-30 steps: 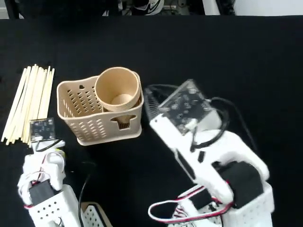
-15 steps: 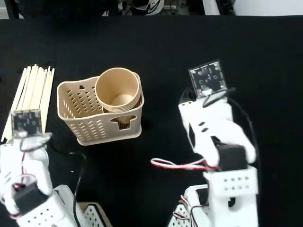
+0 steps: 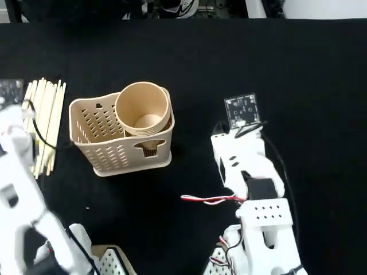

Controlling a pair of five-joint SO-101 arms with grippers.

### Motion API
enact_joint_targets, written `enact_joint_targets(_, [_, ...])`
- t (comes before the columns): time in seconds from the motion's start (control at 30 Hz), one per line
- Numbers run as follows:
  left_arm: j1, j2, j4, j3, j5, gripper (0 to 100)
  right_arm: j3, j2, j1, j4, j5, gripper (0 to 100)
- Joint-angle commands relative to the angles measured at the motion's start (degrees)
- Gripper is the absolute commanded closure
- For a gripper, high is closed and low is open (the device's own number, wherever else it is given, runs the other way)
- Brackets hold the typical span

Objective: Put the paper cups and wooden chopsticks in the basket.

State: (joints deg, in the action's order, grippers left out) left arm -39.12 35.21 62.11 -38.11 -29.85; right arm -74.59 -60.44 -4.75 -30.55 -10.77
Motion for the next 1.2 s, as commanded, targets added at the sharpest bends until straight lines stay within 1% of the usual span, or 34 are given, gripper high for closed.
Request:
enact_joint_targets(0.0, [-0.31,-17.67,-0.35,16.04,0.00,87,-0.57,-0.48,0.62,2.37,0.35,98.5])
enact_joint_targets(0.17, [1.10,-36.48,-0.26,31.08,0.00,87,-0.84,-0.48,0.62,2.46,0.35,98.5])
enact_joint_targets(0.43, [5.76,-64.44,-0.18,53.58,0.09,87,-0.92,-0.40,0.62,2.46,0.35,98.5])
enact_joint_targets(0.6, [5.85,-78.86,4.22,68.18,3.08,87,-1.45,-0.40,0.62,2.55,0.26,98.5])
enact_joint_targets(0.73, [5.76,-89.93,10.37,79.78,4.40,87,-2.07,-0.40,0.44,3.96,-0.88,98.5])
enact_joint_targets(0.93, [5.76,-101.45,23.74,97.80,4.04,88,-2.68,-0.40,0.26,4.84,-1.58,98.5])
enact_joint_targets(0.97, [5.76,-102.95,25.58,100.97,4.04,90,-2.68,-0.40,0.26,4.84,-1.58,98.5])
enact_joint_targets(1.03, [5.76,-105.14,29.71,107.12,4.04,97,-2.68,-0.40,0.26,4.84,-1.58,98.5])
enact_joint_targets(1.1, [6.02,-106.99,34.55,112.84,4.04,96,-2.77,-0.40,0.26,4.84,-1.58,98.5])
enact_joint_targets(1.17, [6.20,-108.66,38.24,119.08,4.04,98,-2.77,-0.40,0.26,4.84,-1.58,98.5])
